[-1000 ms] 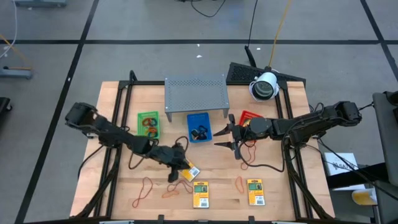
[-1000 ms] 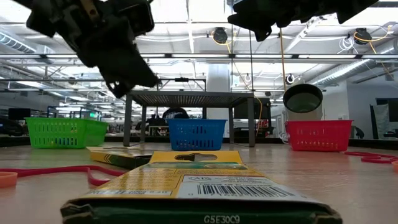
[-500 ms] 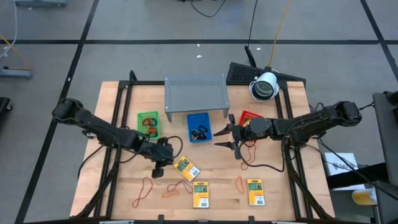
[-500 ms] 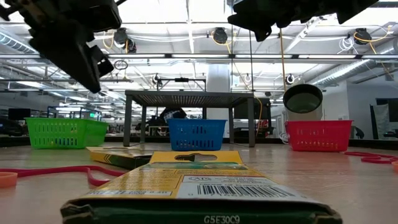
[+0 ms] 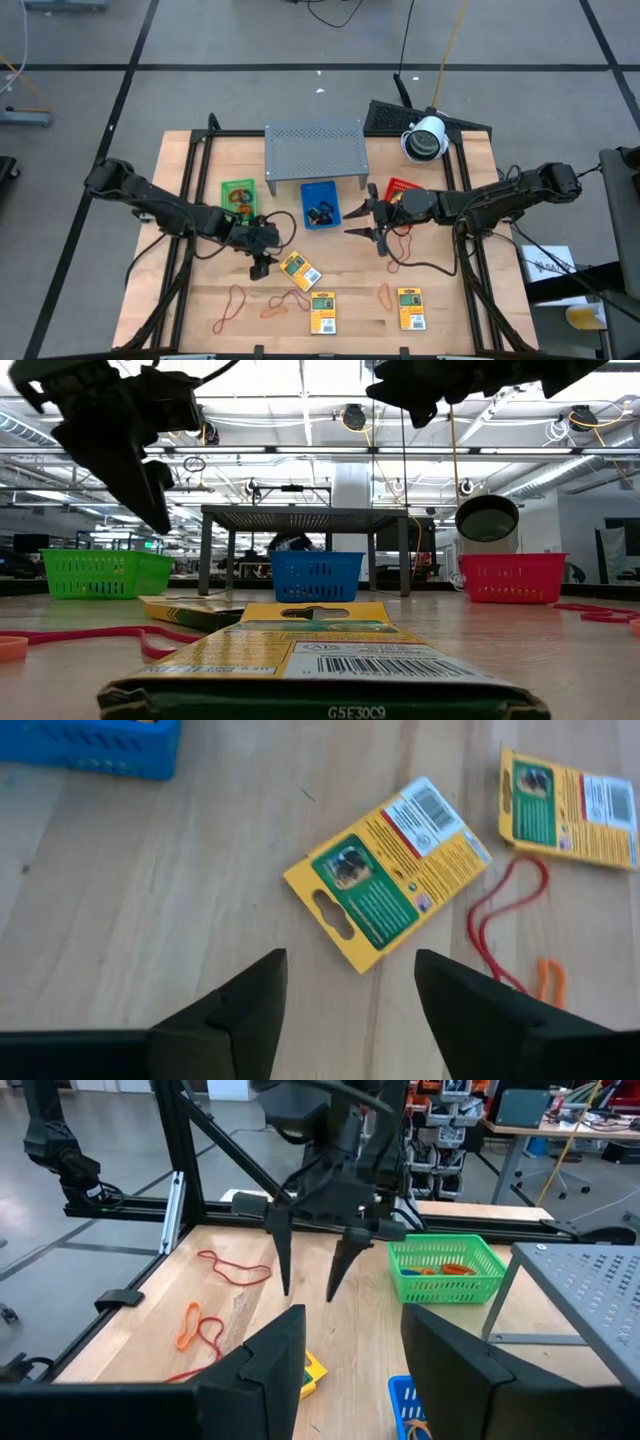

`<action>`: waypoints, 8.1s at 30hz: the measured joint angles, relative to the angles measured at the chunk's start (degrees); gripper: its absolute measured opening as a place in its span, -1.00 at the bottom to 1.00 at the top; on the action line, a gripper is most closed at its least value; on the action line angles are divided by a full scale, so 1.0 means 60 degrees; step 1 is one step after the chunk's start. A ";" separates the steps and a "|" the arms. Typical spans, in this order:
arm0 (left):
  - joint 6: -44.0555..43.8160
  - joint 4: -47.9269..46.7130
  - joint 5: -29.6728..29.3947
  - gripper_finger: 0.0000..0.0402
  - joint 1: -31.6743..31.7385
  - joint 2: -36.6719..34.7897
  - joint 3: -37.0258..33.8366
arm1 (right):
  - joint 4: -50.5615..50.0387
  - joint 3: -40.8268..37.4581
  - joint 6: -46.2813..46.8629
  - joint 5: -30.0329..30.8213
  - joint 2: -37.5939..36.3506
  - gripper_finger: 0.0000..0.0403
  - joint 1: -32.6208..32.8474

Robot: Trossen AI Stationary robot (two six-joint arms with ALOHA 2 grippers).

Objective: Pick & Place Office Desk Supplies
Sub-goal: Put the crayon pack into the orange bin, then put the orange rubber band into the blue bin

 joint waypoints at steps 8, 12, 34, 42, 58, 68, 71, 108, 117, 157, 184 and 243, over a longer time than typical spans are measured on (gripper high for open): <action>-0.0308 0.0779 0.0226 0.10 0.0186 0.0737 0.0009 | -0.0142 0.0000 -0.0094 -0.0025 0.0000 -0.23 0.0000; -0.0252 0.1097 0.0413 0.08 0.0199 0.1364 0.0007 | -0.0168 0.0000 -0.0106 -0.0031 0.0000 -0.23 0.0000; -0.0940 0.3071 0.2098 0.14 0.0357 0.3155 0.0011 | -0.0130 0.0000 -0.0106 -0.0032 0.0000 -0.23 0.0000; -0.1904 0.3460 0.2412 0.14 0.0514 0.3126 0.0004 | -0.0108 0.0000 -0.0106 -0.0032 0.0000 -0.23 0.0000; -0.3241 0.3425 0.1970 -0.32 0.0532 0.3140 0.0000 | -0.0075 0.0000 -0.0107 -0.0022 0.0000 -0.23 0.0000; -0.1940 0.3389 0.1872 -0.97 0.0506 0.3133 0.0000 | -0.0075 0.0000 -0.0113 -0.0010 0.0000 -0.23 -0.0001; -0.1896 0.3437 0.2044 -0.98 0.0564 0.3106 0.0000 | -0.0075 0.0000 -0.0113 -0.0007 0.0000 -0.23 0.0000; 0.2835 -0.1142 0.2251 -1.00 0.2623 -0.0046 0.3816 | 0.0595 0.0000 0.2146 -0.0029 0.0055 -0.23 -0.0022; 0.3401 -0.2935 0.2263 -1.00 0.2623 0.1722 0.6028 | 0.0145 -0.0004 0.2142 -0.0018 0.0058 -0.23 -0.0022; 0.4679 -0.3750 0.2495 -0.81 0.2869 0.3435 0.8404 | -0.0152 -0.0004 0.1393 0.1265 0.0058 -0.90 0.0152; 0.5529 -0.6418 0.1492 -0.03 0.3585 0.2479 0.8382 | -0.4514 -0.0003 0.4087 0.6310 -0.3691 -0.90 0.1137; 0.4847 -0.8773 0.0988 -0.13 0.3610 0.2364 0.8349 | -0.6189 -0.2036 1.0955 0.8649 -0.4547 -0.04 0.1745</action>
